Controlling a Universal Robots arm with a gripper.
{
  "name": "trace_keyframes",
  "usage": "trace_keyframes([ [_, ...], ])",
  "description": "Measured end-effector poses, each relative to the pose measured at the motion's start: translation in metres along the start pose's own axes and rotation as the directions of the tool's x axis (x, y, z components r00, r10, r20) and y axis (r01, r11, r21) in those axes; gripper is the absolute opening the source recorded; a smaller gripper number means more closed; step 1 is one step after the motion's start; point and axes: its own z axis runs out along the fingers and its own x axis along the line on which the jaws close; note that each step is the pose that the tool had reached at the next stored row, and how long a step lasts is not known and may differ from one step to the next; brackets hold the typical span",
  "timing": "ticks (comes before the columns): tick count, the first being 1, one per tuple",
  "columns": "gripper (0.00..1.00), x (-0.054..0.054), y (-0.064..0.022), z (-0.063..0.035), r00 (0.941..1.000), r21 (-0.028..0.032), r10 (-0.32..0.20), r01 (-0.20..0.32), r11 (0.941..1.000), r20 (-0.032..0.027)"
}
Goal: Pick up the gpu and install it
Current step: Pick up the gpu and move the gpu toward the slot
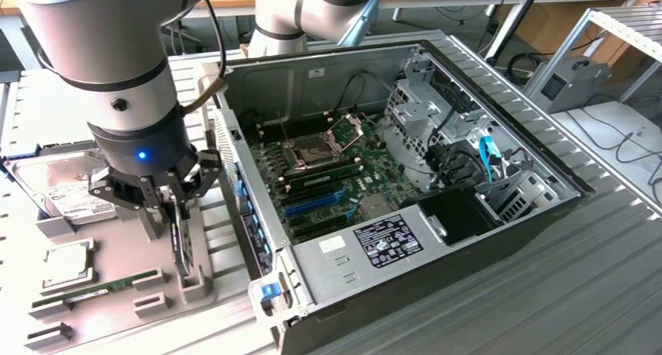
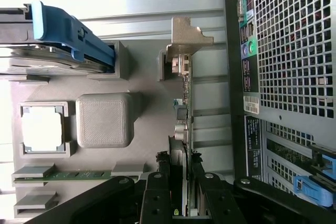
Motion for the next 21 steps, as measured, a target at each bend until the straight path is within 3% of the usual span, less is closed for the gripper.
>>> trace_keyframes([
  [21,0.26,-0.0001,0.0001,-0.0059,1.0,0.0001,0.0,0.0,1.0,-0.0001],
])
